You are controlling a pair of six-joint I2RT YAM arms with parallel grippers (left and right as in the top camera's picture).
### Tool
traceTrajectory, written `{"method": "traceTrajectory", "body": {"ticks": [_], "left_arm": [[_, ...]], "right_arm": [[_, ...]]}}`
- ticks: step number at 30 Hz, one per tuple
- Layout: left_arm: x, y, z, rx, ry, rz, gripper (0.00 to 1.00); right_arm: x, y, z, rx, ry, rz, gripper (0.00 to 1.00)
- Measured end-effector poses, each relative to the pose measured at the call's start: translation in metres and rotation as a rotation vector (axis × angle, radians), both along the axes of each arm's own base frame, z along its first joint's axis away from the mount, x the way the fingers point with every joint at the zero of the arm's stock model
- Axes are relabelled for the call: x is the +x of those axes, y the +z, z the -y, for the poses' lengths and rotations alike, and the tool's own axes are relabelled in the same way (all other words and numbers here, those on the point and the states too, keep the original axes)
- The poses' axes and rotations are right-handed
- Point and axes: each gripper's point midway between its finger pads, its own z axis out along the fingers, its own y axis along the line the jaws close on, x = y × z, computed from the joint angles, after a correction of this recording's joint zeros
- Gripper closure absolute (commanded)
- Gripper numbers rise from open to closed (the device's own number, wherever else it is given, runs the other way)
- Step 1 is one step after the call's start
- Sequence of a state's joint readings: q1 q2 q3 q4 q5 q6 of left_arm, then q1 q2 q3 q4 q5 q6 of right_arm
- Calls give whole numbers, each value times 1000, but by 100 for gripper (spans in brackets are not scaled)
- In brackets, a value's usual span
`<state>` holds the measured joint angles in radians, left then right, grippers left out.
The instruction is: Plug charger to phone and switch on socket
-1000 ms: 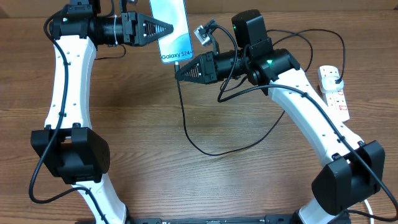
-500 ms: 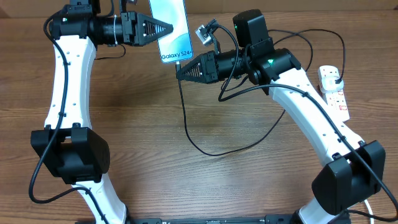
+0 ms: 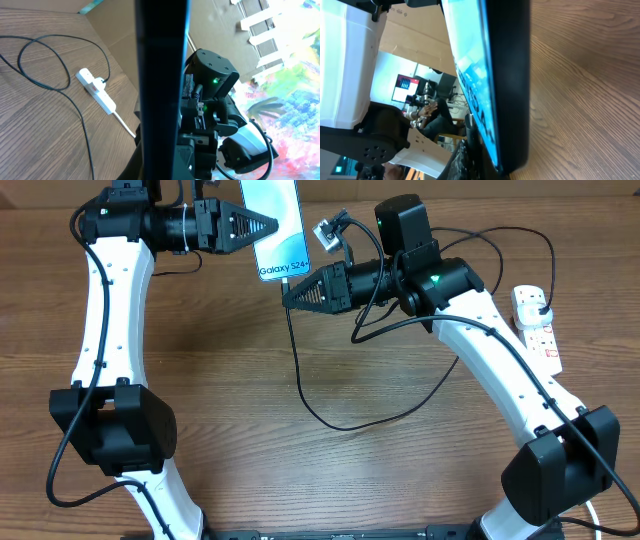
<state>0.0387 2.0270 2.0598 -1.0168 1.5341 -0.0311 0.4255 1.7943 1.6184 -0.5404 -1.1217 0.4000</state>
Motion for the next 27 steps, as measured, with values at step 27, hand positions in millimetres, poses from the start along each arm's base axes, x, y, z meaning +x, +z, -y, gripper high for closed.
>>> {"method": "traceTrajectory", "body": {"ticks": [27], "left_arm": [[0, 0, 0, -1, 1, -22, 96]], "right_arm": [[3, -2, 3, -8, -13, -8, 96]]}}
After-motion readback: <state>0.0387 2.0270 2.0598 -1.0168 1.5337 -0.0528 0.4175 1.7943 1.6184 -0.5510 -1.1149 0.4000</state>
